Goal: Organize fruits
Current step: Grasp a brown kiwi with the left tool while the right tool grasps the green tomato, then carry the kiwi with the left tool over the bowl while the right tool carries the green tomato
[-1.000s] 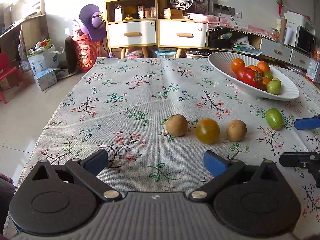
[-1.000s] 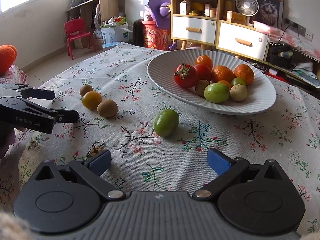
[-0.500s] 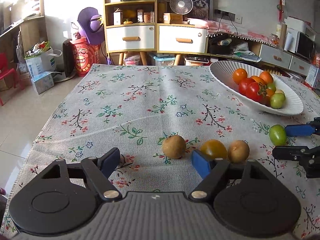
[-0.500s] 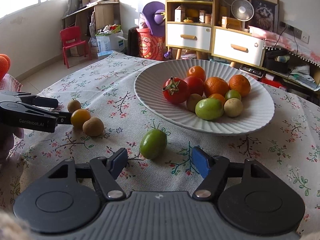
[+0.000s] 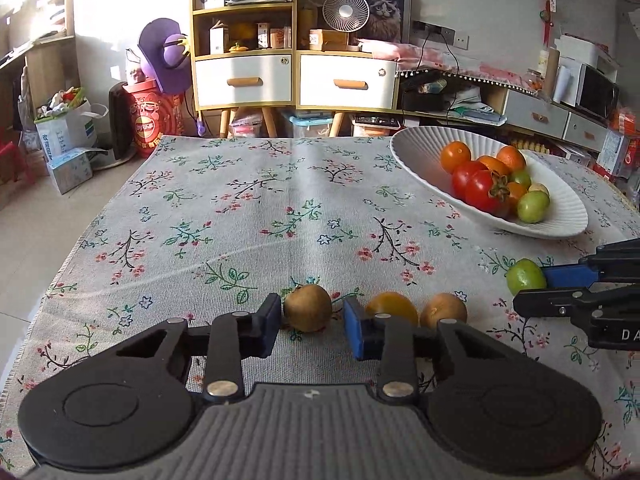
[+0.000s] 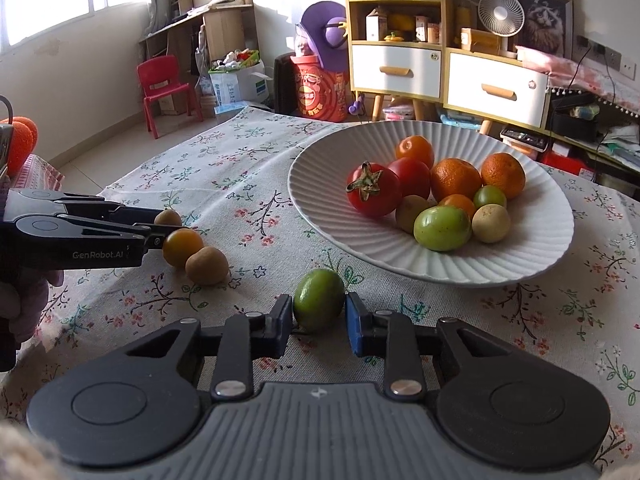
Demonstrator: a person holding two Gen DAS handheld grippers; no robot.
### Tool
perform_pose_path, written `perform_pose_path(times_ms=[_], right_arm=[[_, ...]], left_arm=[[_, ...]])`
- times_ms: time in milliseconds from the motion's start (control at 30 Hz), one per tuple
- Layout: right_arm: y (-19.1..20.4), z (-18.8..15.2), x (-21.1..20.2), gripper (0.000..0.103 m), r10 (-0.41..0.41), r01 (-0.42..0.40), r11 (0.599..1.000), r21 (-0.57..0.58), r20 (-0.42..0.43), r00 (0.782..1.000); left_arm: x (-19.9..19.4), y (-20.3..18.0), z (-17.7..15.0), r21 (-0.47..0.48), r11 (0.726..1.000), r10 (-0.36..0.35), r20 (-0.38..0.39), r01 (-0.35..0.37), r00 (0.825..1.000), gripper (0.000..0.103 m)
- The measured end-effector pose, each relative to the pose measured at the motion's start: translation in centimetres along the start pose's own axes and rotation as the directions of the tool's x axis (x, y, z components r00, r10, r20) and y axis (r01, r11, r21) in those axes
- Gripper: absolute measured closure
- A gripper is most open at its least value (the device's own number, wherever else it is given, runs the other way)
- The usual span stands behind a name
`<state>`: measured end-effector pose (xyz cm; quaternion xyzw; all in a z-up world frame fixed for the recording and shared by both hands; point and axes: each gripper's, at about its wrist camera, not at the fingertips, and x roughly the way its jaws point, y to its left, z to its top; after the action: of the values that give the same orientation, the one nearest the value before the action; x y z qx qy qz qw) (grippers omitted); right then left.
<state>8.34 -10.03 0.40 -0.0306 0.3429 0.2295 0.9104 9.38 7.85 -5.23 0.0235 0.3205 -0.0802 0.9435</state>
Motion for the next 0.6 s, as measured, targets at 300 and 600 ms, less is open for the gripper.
perform_pose_path(times_ms=[300, 600], right_arm=[[-0.41, 0.11, -0.05, 0.078, 0.009, -0.009, 1.0, 0.027, -0.003, 1.0], [-1.0, 0.37, -0.26, 0.078, 0.027, -0.026, 0.996, 0.08, -0.015, 1.0]], left_arm=[[-0.01, -0.05, 0.23, 0.003, 1.0, 0.007, -0.011, -0.007, 1.0, 0.089], [-0.51, 0.14, 0.67, -0.013, 1.0, 0.025, -0.024, -0.026, 0.999, 0.089]])
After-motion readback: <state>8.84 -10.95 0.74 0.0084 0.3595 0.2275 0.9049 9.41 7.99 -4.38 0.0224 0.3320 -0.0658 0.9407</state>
